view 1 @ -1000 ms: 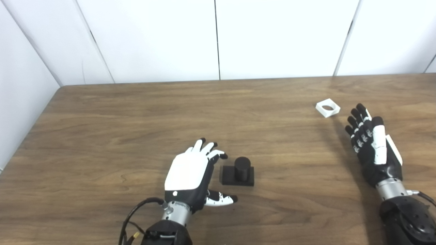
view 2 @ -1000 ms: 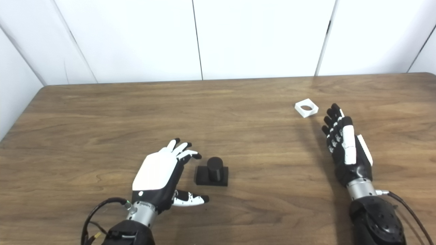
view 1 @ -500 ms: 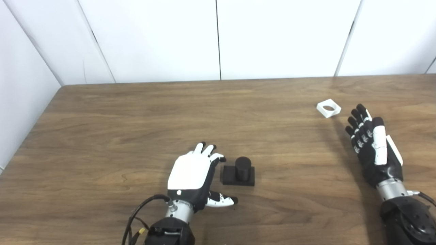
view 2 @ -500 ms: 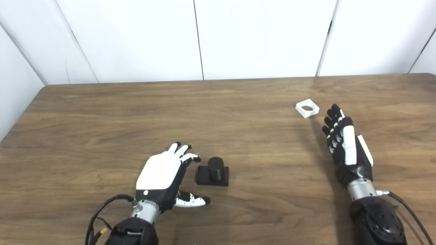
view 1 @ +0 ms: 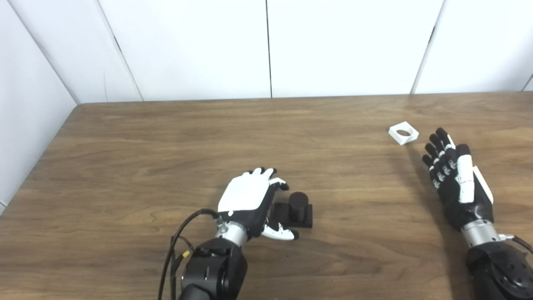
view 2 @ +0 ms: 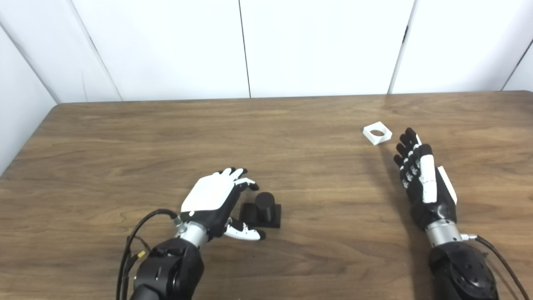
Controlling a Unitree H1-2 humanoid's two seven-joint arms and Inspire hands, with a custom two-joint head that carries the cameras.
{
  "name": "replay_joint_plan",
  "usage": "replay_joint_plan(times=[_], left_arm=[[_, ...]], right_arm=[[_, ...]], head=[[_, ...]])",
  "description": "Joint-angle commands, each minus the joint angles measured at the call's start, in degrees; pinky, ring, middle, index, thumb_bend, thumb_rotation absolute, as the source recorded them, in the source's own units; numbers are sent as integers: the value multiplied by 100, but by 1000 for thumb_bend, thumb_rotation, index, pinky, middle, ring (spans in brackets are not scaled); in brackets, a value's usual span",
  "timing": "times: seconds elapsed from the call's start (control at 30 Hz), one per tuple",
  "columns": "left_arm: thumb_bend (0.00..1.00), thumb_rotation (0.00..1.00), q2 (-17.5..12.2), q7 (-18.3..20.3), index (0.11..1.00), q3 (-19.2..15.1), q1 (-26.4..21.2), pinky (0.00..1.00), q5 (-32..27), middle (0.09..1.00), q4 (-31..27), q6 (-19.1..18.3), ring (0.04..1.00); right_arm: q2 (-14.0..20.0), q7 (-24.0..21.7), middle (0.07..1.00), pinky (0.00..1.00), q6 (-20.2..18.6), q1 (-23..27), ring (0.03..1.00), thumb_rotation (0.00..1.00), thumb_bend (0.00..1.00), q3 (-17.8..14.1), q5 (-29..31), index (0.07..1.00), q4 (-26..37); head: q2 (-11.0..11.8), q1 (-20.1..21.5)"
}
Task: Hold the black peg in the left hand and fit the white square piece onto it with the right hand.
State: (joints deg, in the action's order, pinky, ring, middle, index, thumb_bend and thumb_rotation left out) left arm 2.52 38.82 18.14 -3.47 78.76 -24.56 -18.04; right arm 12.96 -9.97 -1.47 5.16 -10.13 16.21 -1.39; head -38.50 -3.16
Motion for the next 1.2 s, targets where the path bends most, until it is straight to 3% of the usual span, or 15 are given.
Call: replay_joint_plan(times=[0.0,0.23,0.87,1.0,1.03,1.07,1.17], left_arm=[[869,253,95,95,784,-58,-281,1000,39,979,-130,-49,1000],[873,173,134,275,784,-154,-406,1000,-76,981,-57,-137,1000],[852,132,102,465,675,-221,-498,1000,-260,977,9,-236,1000],[851,75,122,412,561,-233,-509,1000,-347,968,23,-274,1000],[658,65,120,394,517,-229,-510,1000,-361,968,27,-285,1000],[593,62,117,410,502,-221,-518,1000,-354,968,25,-306,1000],[529,60,113,454,492,-215,-526,1000,-370,970,3,-360,1000]], right_arm=[[-59,-42,1000,1000,122,-175,1000,1000,589,-10,52,1000,-119],[-58,-31,1000,1000,103,-211,1000,1000,599,3,21,1000,-84],[20,-71,1000,1000,142,-151,1000,1000,602,-43,46,1000,-149],[23,-73,1000,1000,94,-134,1000,1000,602,-61,86,1000,-116],[29,-79,1000,1000,106,-132,1000,1000,612,-58,80,1000,-122],[37,-86,1000,1000,111,-131,1000,1000,616,-55,78,1000,-122],[43,-76,1000,1000,81,-129,1000,1000,628,-60,76,1000,-102]], head=[[-6,-5],[-43,4],[-86,-32],[-95,-53],[-95,-53],[-111,-68],[-118,-62]])
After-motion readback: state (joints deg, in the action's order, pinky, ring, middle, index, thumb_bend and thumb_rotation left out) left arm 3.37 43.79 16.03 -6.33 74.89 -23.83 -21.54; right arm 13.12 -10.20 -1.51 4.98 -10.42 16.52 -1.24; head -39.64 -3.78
